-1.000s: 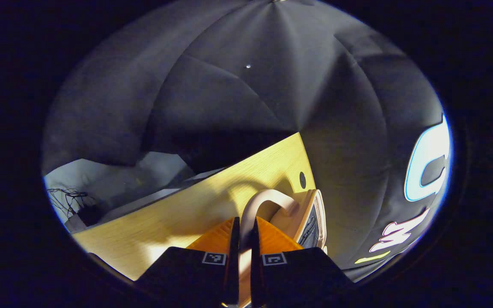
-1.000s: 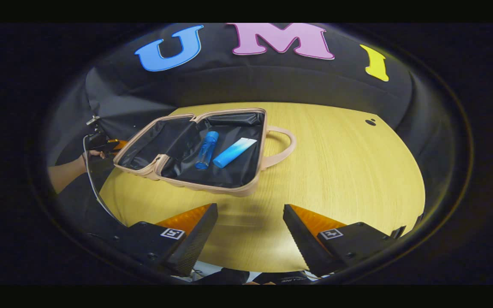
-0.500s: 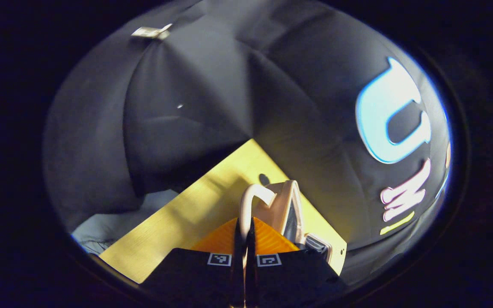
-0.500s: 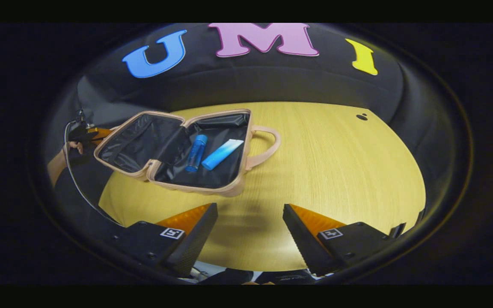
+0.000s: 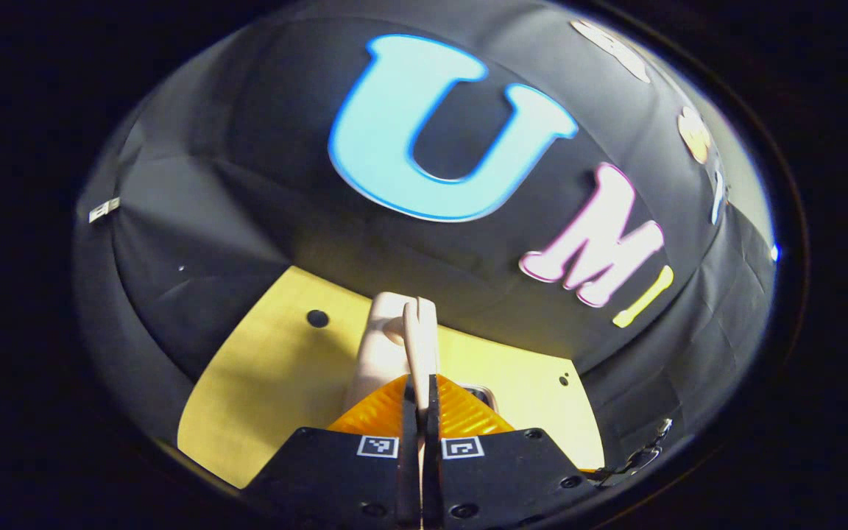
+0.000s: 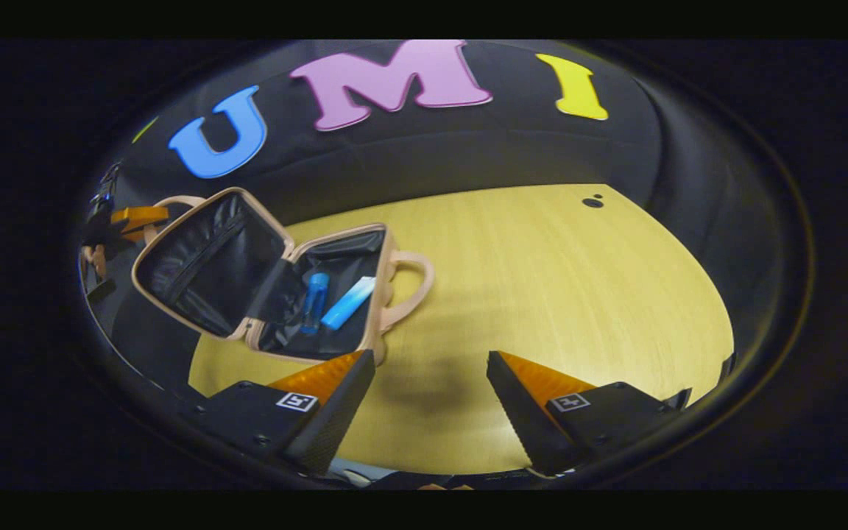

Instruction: First open the suitcase, pack the skin care products into it, and then close the suitcase.

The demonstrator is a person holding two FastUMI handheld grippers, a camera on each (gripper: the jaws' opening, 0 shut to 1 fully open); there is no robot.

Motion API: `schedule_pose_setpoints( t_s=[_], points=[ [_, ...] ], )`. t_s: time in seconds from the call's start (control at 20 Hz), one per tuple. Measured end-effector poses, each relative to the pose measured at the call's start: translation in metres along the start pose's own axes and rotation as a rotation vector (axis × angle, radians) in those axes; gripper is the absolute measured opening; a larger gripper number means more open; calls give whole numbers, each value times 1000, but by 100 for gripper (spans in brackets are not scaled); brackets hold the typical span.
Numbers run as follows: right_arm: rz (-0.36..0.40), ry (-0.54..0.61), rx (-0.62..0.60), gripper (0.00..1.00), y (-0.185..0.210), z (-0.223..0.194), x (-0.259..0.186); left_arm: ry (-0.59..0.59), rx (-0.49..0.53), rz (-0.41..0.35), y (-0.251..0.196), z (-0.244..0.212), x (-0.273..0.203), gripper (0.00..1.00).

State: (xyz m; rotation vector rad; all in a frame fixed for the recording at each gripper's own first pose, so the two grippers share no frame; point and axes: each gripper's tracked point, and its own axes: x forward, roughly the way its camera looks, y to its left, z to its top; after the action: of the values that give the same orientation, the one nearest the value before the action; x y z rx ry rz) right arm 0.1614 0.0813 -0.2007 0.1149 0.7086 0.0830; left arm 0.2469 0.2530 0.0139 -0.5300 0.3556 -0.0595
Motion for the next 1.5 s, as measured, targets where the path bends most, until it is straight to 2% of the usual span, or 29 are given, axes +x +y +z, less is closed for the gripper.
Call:
schedule_pose_setpoints(
  t_s=[0.15,0.4,0.55,0.7,0.85,0.95,1.05,1.1,1.15,1.2,1.25,1.3,1.4,1.45,1.5],
  points=[
    [-24,-43,-5,98,-40,22,-4,21,-26,-80,-73,-24,26,7],
    [-30,-77,-19,97,-98,52,-9,99,-30,-108,-150,-102,85,7],
    [-17,-62,-29,97,-120,55,-11,190,-29,-65,-174,-164,128,7],
    [-27,-63,-32,97,-140,55,-18,271,79,7,-181,-223,166,7],
    [-34,-83,-3,98,-150,58,-21,324,116,81,-184,-250,180,7],
    [-32,-94,3,97,-149,60,-24,338,129,107,-180,-266,187,11],
    [-32,-105,-2,97,-146,59,-28,330,165,103,-185,-269,192,19],
    [-31,-107,-2,97,-144,59,-30,327,166,59,-195,-272,194,24],
    [-31,-117,1,97,-141,61,-31,327,147,34,-204,-274,199,34],
    [-35,-131,9,98,-138,65,-35,317,127,19,-212,-269,188,37],
    [-39,-158,20,98,-135,73,-39,295,118,9,-216,-264,186,59],
    [-43,-185,28,97,-132,79,-45,263,123,1,-218,-254,175,68],
    [-52,-233,36,97,-121,96,-57,174,164,-8,-226,-228,148,79],
    [-33,-264,40,97,-111,107,-65,62,221,14,-226,-197,122,88],
    [-10,-318,38,97,-97,125,-80,-55,278,14,-232,-164,95,92]
  ],
)
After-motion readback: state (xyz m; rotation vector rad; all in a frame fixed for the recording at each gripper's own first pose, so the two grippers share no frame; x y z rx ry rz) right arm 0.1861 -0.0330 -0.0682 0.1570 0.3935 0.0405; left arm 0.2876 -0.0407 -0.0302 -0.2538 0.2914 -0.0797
